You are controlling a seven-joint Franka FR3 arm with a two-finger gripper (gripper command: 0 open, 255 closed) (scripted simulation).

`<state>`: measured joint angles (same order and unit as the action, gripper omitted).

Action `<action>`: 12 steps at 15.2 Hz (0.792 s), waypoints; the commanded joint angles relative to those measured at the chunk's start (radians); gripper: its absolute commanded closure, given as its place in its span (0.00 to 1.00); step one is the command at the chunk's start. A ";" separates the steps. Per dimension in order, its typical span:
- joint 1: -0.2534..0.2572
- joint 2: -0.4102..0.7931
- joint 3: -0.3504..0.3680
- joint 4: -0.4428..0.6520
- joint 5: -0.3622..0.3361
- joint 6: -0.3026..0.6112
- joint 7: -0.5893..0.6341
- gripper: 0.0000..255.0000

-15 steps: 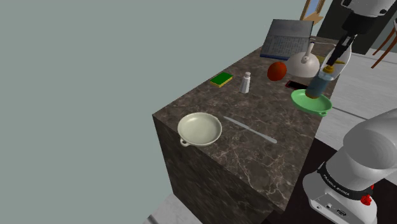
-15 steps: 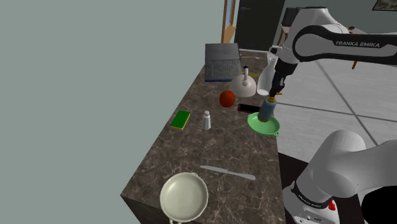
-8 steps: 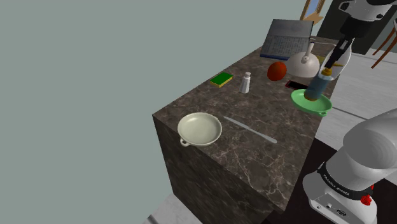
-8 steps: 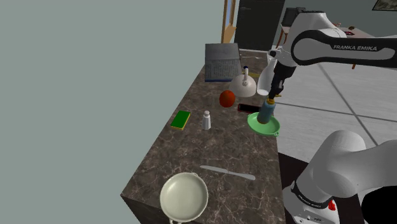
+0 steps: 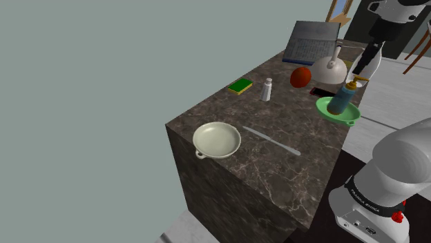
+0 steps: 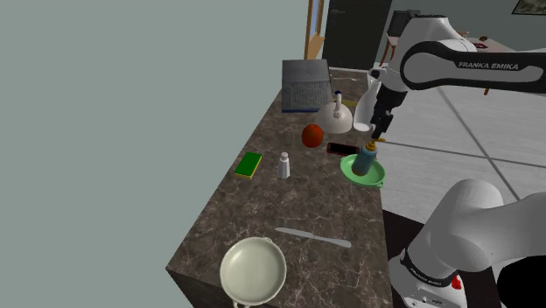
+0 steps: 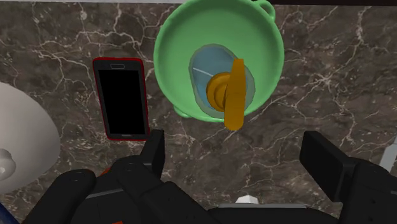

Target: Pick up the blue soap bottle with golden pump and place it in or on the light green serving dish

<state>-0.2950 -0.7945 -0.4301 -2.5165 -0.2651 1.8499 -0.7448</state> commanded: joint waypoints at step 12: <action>0.007 -0.004 0.029 0.122 0.023 -0.127 -0.005 0.00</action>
